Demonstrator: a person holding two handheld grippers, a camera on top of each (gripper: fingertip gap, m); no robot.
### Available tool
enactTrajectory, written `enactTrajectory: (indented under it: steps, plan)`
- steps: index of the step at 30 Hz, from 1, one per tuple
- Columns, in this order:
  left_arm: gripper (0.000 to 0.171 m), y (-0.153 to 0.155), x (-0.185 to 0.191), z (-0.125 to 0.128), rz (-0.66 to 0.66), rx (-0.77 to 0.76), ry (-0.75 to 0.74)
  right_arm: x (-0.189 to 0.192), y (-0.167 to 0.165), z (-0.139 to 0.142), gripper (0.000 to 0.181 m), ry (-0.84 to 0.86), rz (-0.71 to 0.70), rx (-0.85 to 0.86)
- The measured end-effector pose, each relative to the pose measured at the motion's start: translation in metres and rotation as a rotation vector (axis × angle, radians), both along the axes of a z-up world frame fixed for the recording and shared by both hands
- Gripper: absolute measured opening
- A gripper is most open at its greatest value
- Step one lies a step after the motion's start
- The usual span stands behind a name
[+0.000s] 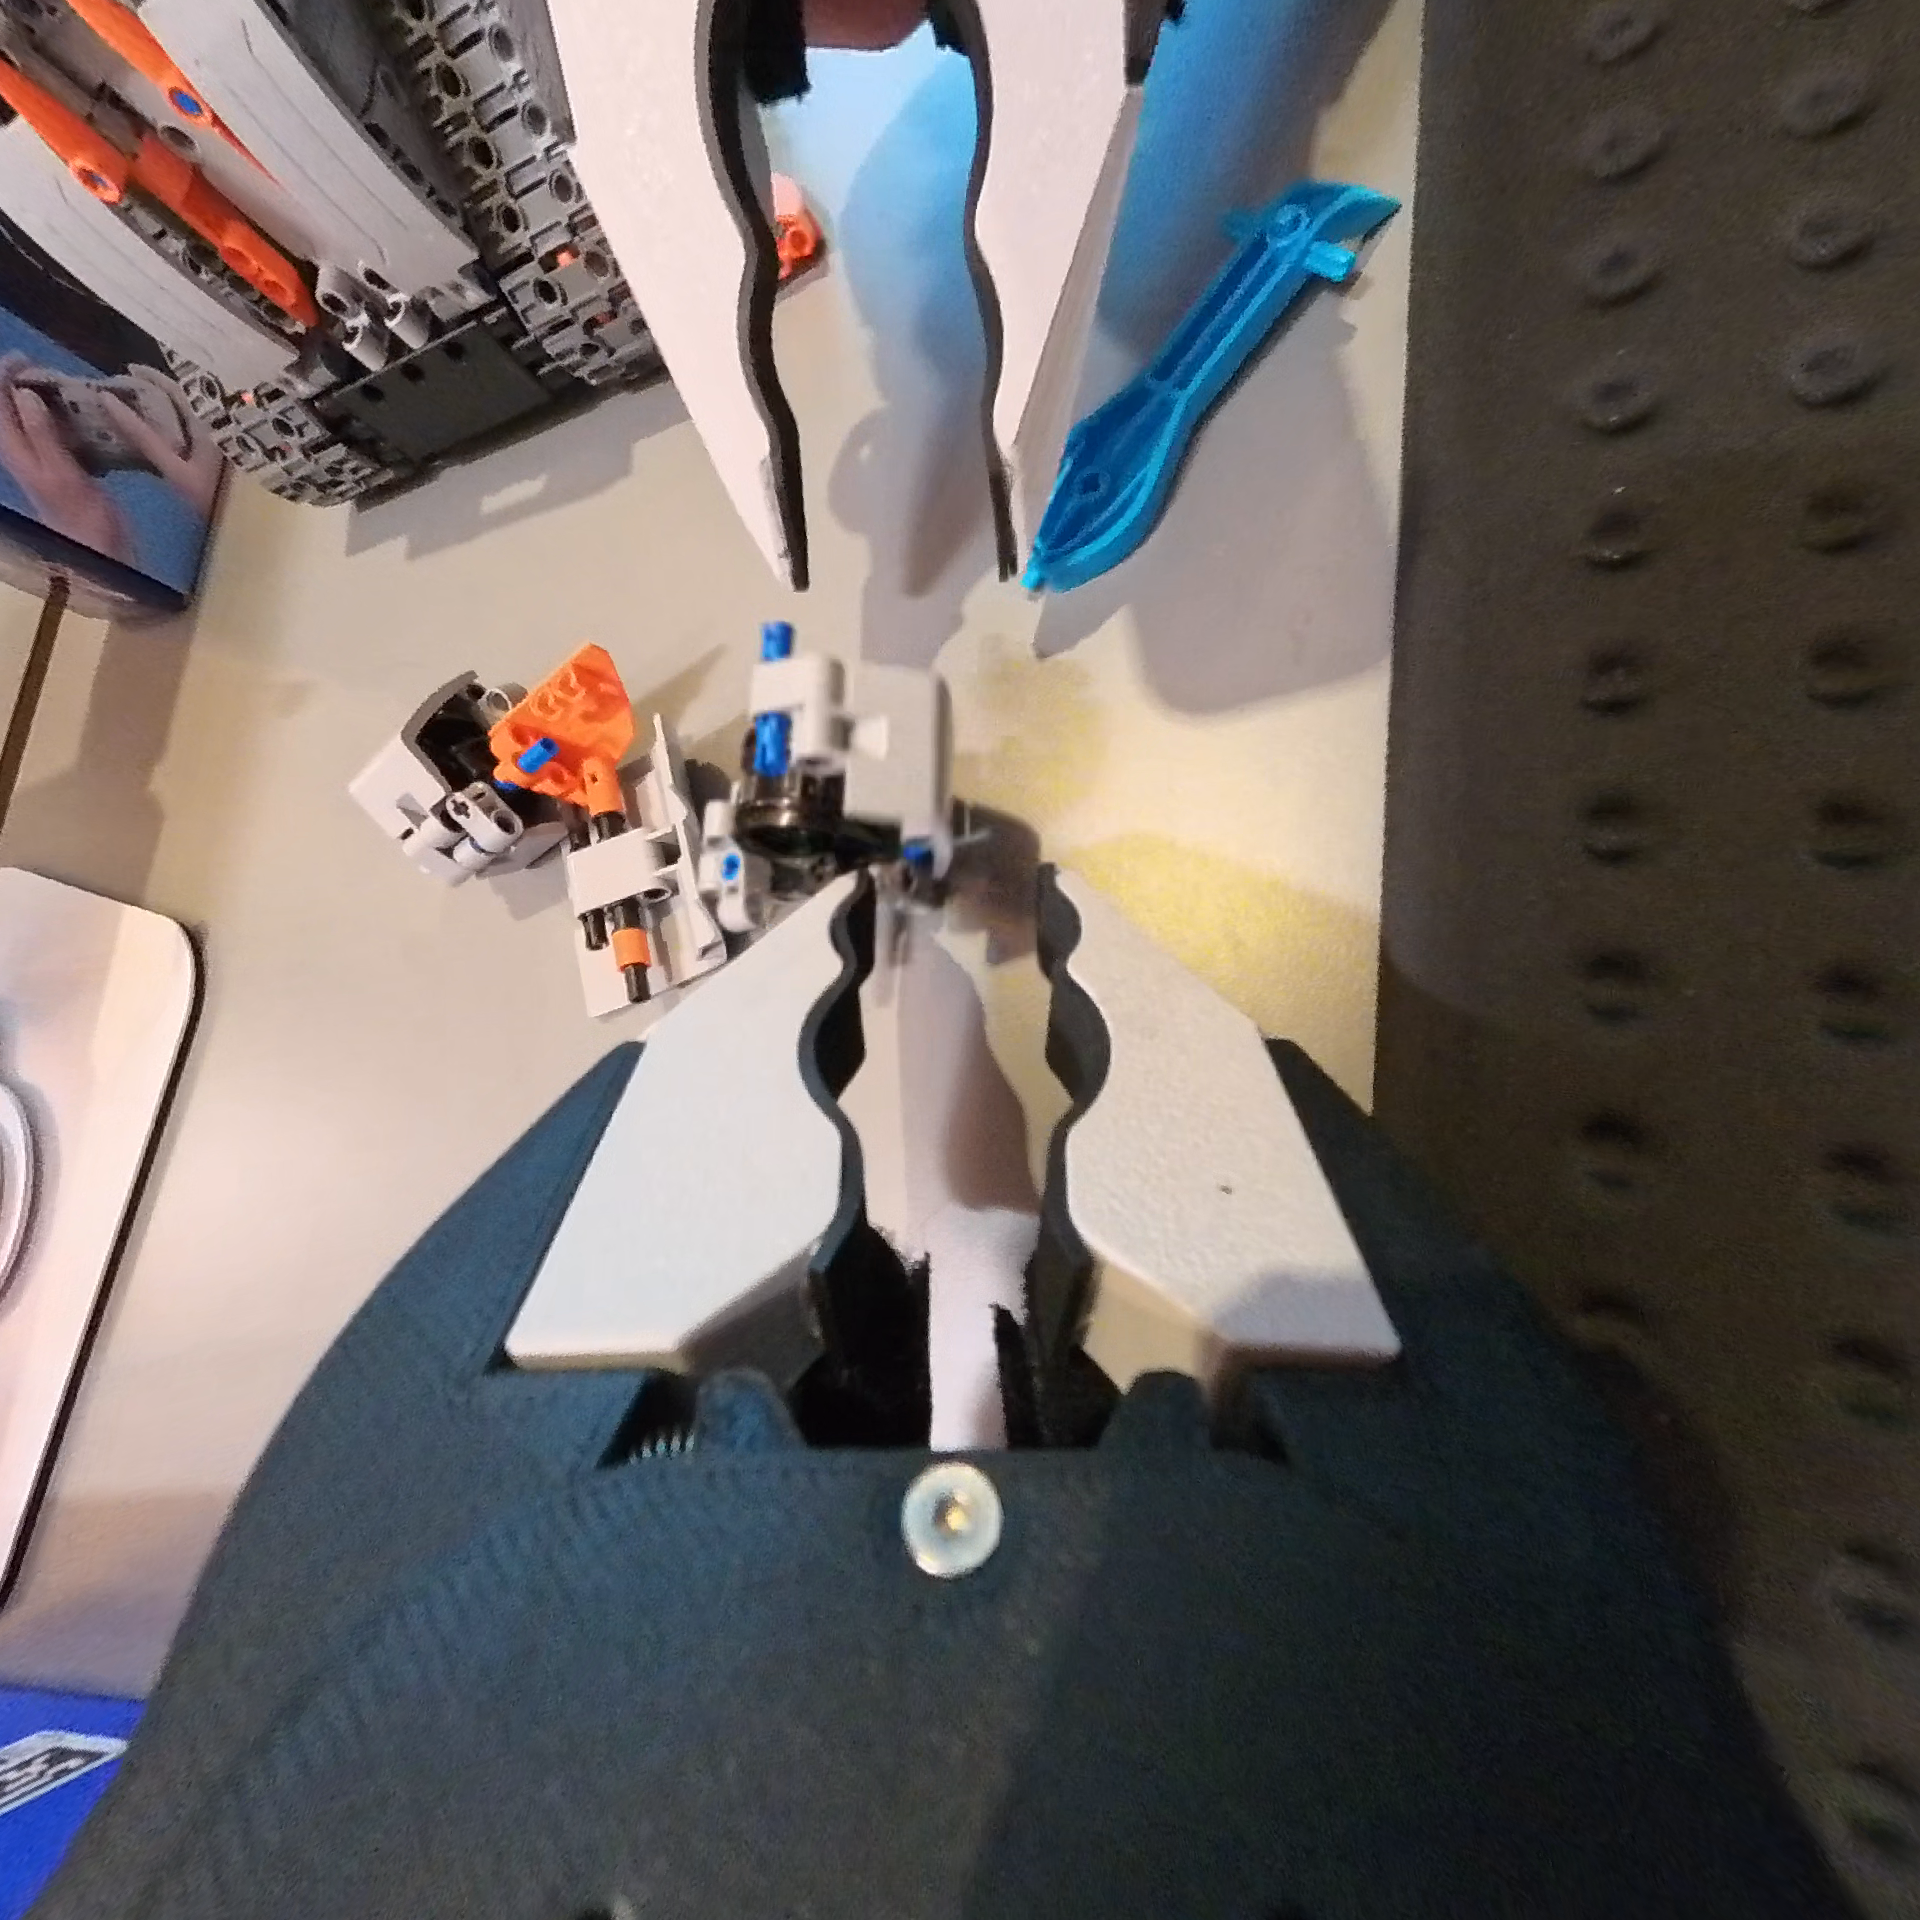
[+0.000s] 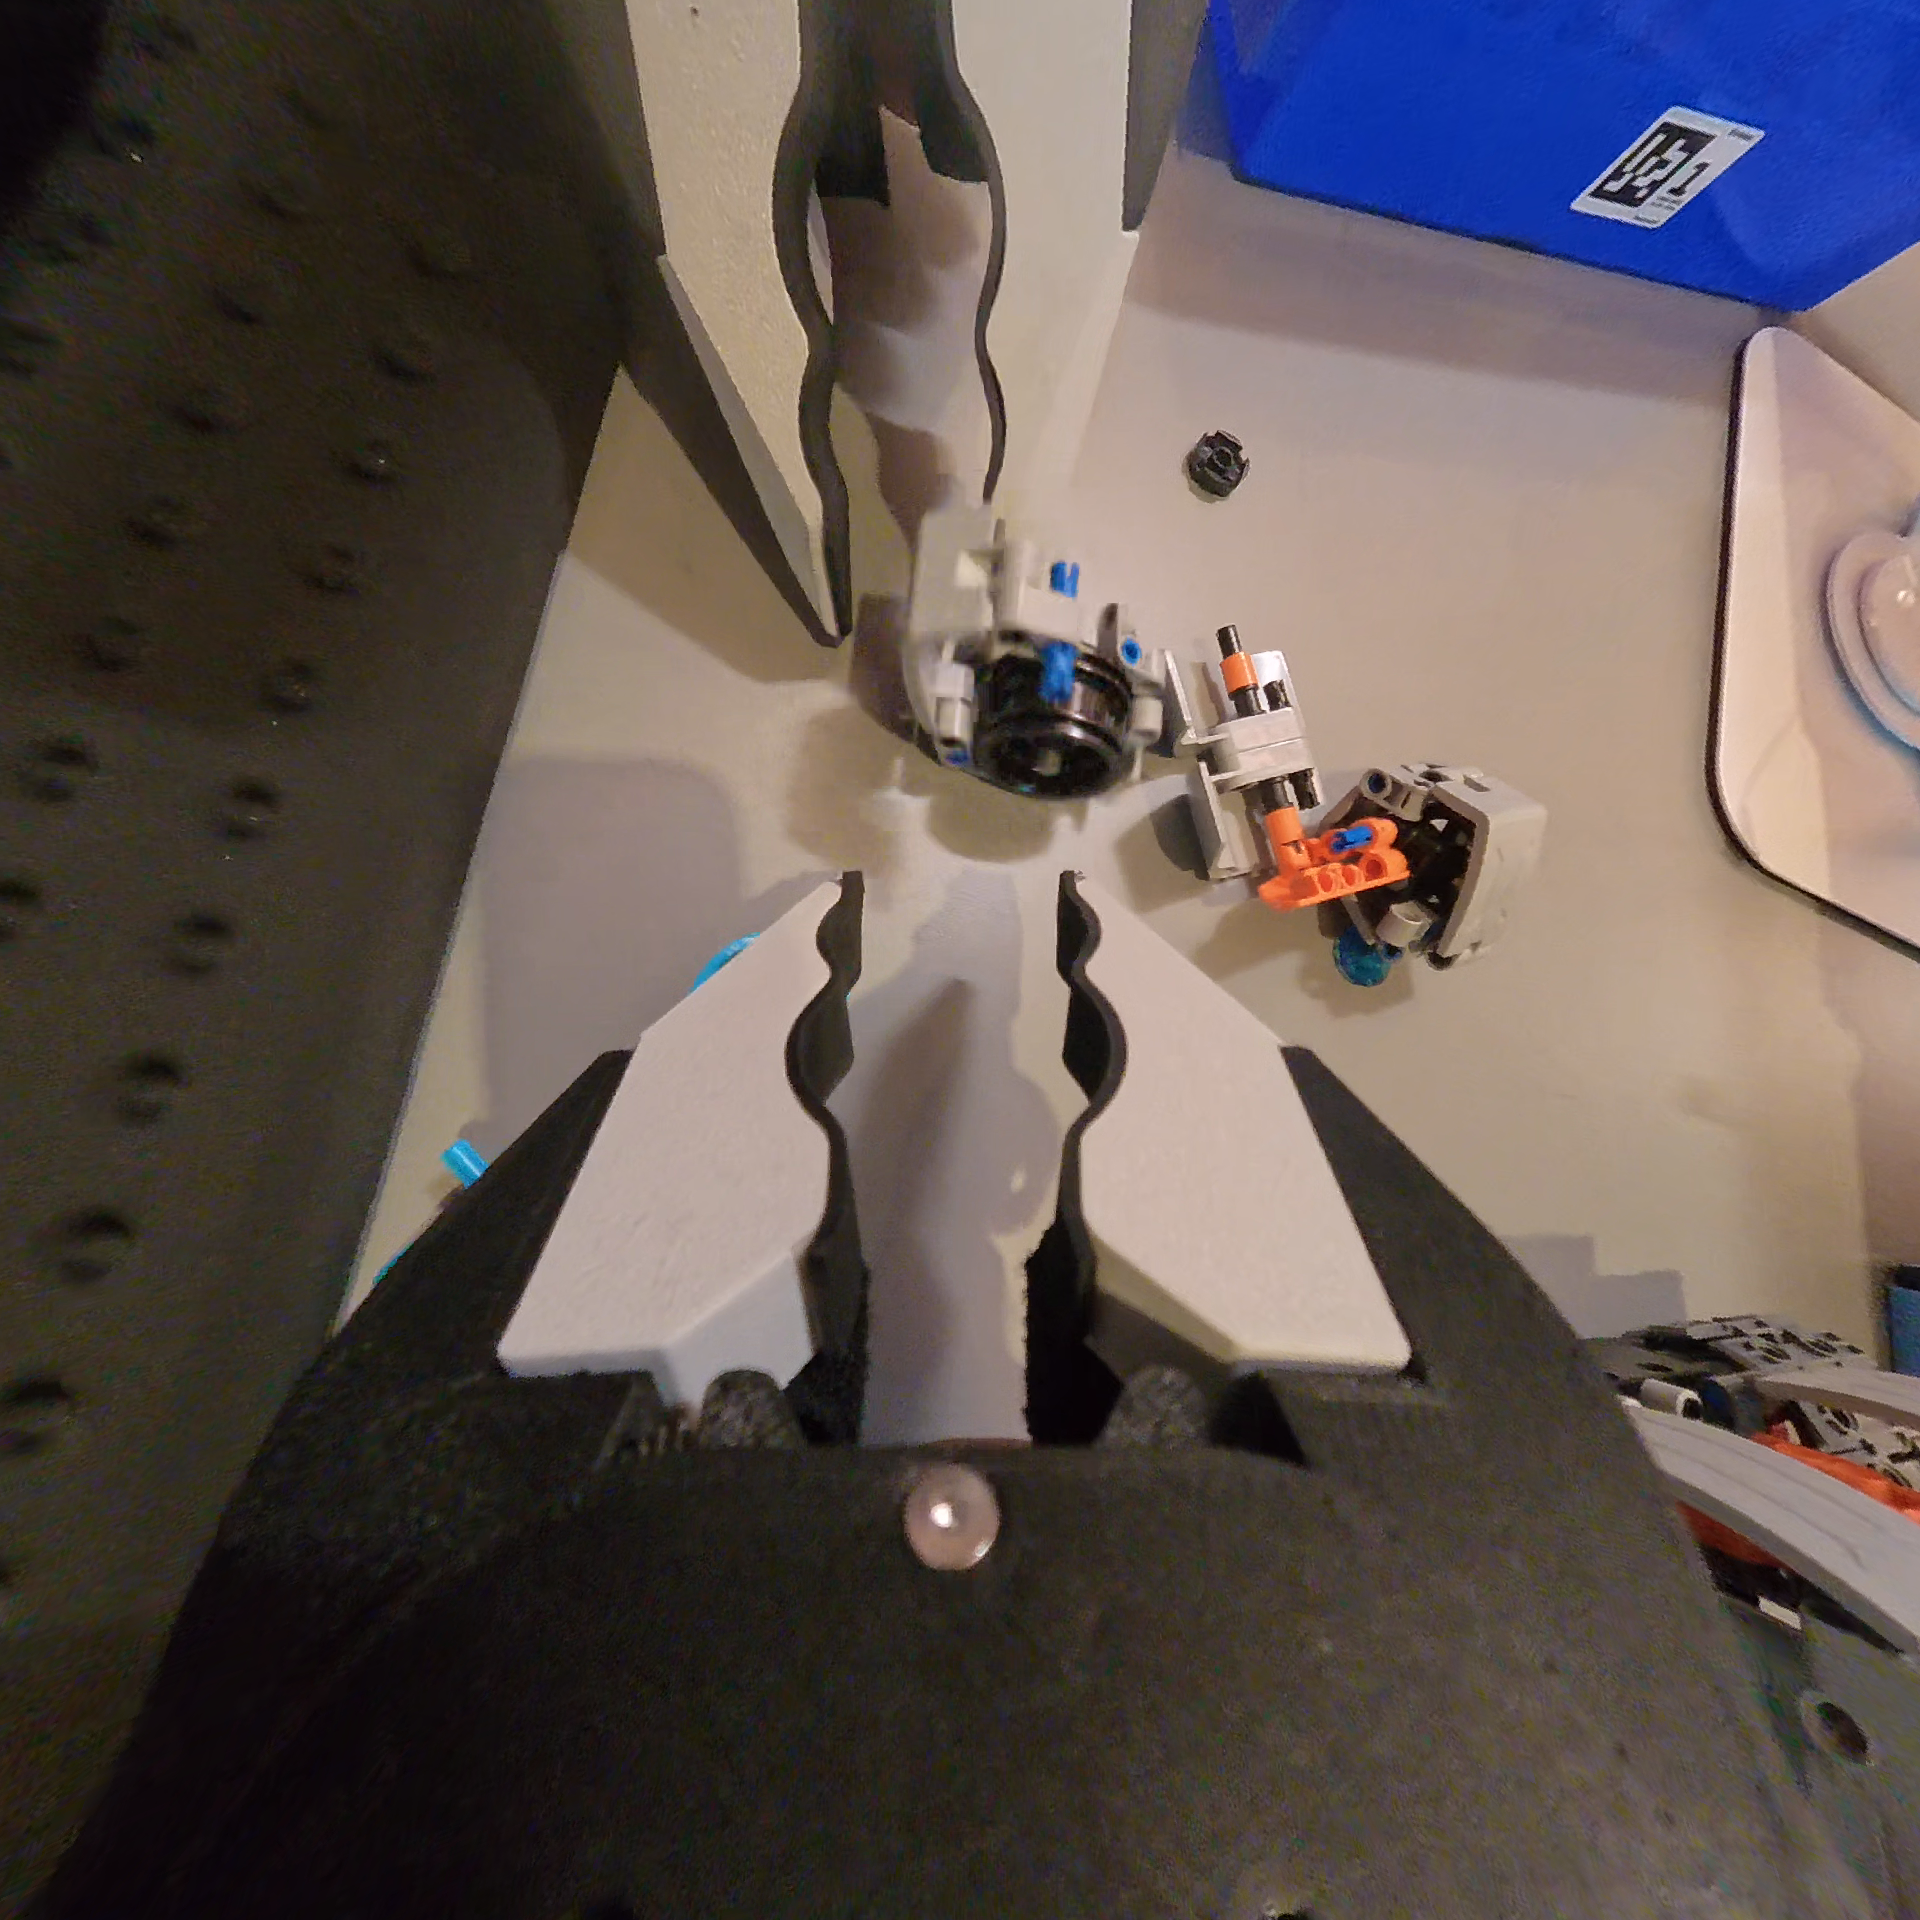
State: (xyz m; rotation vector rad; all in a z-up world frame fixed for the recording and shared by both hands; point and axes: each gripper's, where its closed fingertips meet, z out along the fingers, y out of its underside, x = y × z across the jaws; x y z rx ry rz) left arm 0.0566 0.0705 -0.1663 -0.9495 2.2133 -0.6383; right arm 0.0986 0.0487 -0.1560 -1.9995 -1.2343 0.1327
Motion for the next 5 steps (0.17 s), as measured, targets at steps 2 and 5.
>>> enactTrajectory:
  steps: [2,5]
  plan:
    - [0.030,0.0020,0.0003,-0.0004,0.013,-0.001,0.005,0.0010,0.0010,-0.0009,0.035,0.002,-0.004,0.000]
    - [0.031,0.0031,0.0010,0.0022,0.023,-0.019,-0.002,0.0026,0.0022,-0.0019,0.035,0.005,-0.009,0.000]
